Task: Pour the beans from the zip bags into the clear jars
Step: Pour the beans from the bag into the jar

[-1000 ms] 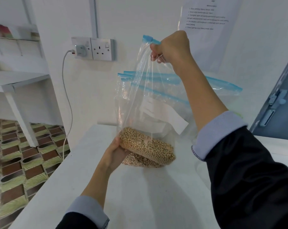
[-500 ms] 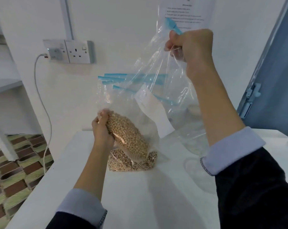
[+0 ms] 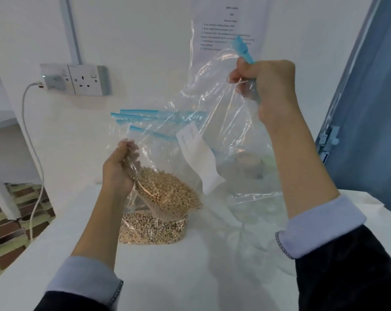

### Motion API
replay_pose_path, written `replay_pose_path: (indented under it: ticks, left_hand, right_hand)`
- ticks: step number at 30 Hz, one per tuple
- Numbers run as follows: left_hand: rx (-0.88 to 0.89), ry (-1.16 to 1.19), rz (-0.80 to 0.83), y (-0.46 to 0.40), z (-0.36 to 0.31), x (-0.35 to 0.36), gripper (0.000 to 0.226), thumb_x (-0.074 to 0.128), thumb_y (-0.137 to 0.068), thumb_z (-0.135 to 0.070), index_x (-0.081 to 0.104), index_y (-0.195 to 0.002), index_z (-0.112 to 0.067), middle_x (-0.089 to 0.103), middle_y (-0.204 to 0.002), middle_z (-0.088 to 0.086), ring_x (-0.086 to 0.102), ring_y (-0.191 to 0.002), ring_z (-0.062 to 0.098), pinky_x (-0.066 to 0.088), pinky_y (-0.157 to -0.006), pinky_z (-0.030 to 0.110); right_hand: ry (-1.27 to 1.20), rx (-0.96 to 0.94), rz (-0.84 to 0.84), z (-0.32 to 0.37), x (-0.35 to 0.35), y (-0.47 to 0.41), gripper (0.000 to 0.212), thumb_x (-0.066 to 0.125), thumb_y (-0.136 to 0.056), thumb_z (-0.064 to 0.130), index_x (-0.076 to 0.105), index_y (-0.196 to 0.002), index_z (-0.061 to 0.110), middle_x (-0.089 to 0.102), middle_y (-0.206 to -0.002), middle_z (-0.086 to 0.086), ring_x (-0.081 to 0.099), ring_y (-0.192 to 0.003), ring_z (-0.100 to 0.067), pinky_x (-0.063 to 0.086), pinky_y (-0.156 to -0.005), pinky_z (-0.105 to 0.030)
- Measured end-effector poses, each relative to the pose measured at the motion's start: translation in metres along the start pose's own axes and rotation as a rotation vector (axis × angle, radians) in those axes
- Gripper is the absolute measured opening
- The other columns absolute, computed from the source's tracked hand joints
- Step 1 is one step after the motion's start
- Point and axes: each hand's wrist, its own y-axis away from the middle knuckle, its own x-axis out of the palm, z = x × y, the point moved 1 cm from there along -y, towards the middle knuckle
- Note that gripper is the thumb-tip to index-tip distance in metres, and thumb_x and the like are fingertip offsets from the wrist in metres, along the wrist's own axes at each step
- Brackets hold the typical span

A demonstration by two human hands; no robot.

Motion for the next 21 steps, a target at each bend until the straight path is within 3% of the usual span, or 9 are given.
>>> replay_pose_path:
  ticks: [2,5,8,10,14,16,19,21]
  left_hand:
    - [-0.001,-0.008,0.057,0.004,-0.004,0.003,0.016,0.057,-0.081,-0.031,0.069,-0.078,-0.021,0.062,-0.081,-0.005,0.051,-0.069,0.008,0.042,-0.054,0.018]
    - [0.015,0.020,0.055,0.008,-0.007,0.007,0.036,0.045,-0.094,-0.039,0.070,-0.075,-0.022,0.065,-0.084,-0.009,0.055,-0.078,0.007,0.044,-0.066,0.021]
    - [0.041,0.015,-0.003,0.012,-0.011,0.013,0.045,0.043,-0.096,-0.033,0.073,-0.065,-0.020,0.069,-0.083,-0.011,0.061,-0.090,0.008,0.050,-0.079,0.024]
    - [0.044,0.038,-0.031,0.014,-0.013,0.017,0.046,0.046,-0.094,-0.028,0.074,-0.059,-0.020,0.070,-0.079,-0.012,0.064,-0.088,0.006,0.048,-0.084,0.024]
    - [0.054,0.144,-0.072,0.019,-0.017,0.022,0.024,0.061,-0.075,-0.025,0.074,-0.055,-0.019,0.071,-0.074,-0.010,0.067,-0.075,0.004,0.046,-0.085,0.024]
    - [0.063,0.239,-0.028,0.021,-0.019,0.021,0.009,0.079,-0.057,-0.023,0.072,-0.056,-0.017,0.069,-0.071,-0.007,0.066,-0.070,0.005,0.045,-0.084,0.024]
    - [0.077,0.351,0.016,0.023,-0.023,0.017,0.042,0.096,-0.025,-0.016,0.070,-0.059,-0.013,0.065,-0.065,-0.003,0.063,-0.063,0.005,0.050,-0.075,0.018]
    - [0.100,0.417,0.019,0.026,-0.025,0.019,0.051,0.098,-0.016,-0.012,0.069,-0.058,-0.011,0.063,-0.060,-0.003,0.061,-0.057,0.004,0.051,-0.069,0.013]
  right_hand:
    - [-0.011,0.018,0.026,0.000,-0.011,-0.001,0.020,0.071,-0.084,0.006,0.067,-0.098,-0.008,0.070,-0.071,-0.011,0.065,-0.056,-0.013,0.052,-0.058,-0.020]
    - [-0.012,0.016,0.063,0.002,-0.025,-0.004,0.013,0.070,-0.084,0.006,0.069,-0.087,-0.006,0.070,-0.064,-0.007,0.065,-0.058,-0.015,0.050,-0.059,-0.021]
    - [-0.020,0.024,0.088,0.001,-0.038,-0.004,0.010,0.070,-0.084,0.007,0.068,-0.078,-0.001,0.069,-0.060,-0.004,0.067,-0.059,-0.015,0.051,-0.059,-0.020]
    - [-0.012,0.026,0.099,0.000,-0.047,-0.002,0.012,0.070,-0.084,0.007,0.068,-0.074,0.000,0.069,-0.061,-0.005,0.066,-0.057,-0.013,0.051,-0.057,-0.020]
    - [-0.021,0.037,0.132,-0.005,-0.064,0.003,0.012,0.069,-0.085,0.006,0.068,-0.084,-0.006,0.068,-0.070,-0.011,0.056,-0.045,-0.009,0.048,-0.053,-0.019]
    - [-0.019,0.049,0.157,-0.008,-0.072,0.006,0.010,0.070,-0.084,0.005,0.069,-0.081,-0.004,0.068,-0.067,-0.008,0.057,-0.049,-0.011,0.050,-0.056,-0.019]
    - [-0.033,0.063,0.191,-0.015,-0.083,0.009,0.007,0.071,-0.082,0.004,0.069,-0.078,-0.001,0.069,-0.068,-0.008,0.060,-0.060,-0.017,0.052,-0.061,-0.021]
    - [-0.040,0.080,0.200,-0.022,-0.090,0.011,0.007,0.071,-0.082,0.005,0.070,-0.078,-0.001,0.070,-0.071,-0.009,0.061,-0.061,-0.017,0.052,-0.063,-0.022]
